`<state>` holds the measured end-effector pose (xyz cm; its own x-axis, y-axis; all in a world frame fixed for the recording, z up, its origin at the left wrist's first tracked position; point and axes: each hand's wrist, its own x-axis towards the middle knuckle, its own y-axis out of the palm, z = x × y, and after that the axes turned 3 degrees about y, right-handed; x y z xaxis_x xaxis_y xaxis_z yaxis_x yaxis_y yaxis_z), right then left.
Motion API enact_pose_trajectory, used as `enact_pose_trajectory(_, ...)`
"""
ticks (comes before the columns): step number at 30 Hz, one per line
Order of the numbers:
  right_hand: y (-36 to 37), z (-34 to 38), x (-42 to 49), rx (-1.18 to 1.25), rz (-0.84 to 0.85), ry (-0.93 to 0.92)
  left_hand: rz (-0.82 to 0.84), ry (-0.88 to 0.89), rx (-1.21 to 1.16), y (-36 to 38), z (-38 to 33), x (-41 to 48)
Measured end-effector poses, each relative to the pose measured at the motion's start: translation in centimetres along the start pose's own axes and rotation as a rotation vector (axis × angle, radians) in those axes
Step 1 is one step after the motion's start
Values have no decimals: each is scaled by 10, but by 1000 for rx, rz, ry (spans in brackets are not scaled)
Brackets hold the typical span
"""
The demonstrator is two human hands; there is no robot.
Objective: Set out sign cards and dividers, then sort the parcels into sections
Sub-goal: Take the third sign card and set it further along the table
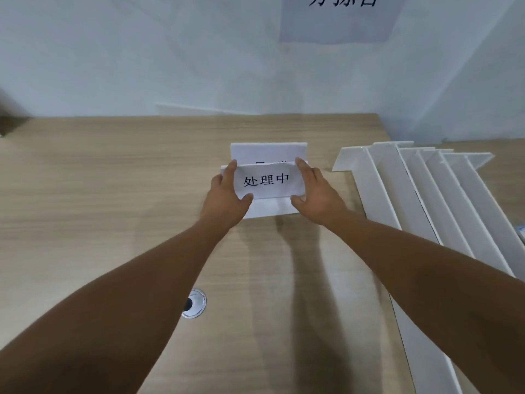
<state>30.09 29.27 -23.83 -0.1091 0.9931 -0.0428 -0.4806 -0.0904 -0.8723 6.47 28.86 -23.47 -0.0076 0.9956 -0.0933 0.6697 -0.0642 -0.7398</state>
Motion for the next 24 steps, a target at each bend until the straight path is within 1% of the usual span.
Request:
enact_pose_trajectory(3,-6,6,-17,-3,-1,11,13,1,-25,-5,-1,-16)
enact_pose_trajectory(7,-21,25,-60,-25,-3,-35,-30,9,-35,-28,-6,-60)
enact_pose_trajectory(10,-34,54,-87,-28,-57,-69,-79,42,-11,-59,-7,-97)
enact_pose_trajectory(13,-38,94,-105,-31,-100,-121,-110,11,-2,-97,2,-133)
enact_pose_trajectory(17,-22,159,-123,30,-114,-194,-163,-20,-22,-153,31,-176)
enact_pose_trajectory(24,39,267,-134,75,-133,-277,-231,-74,-48,-239,110,-216)
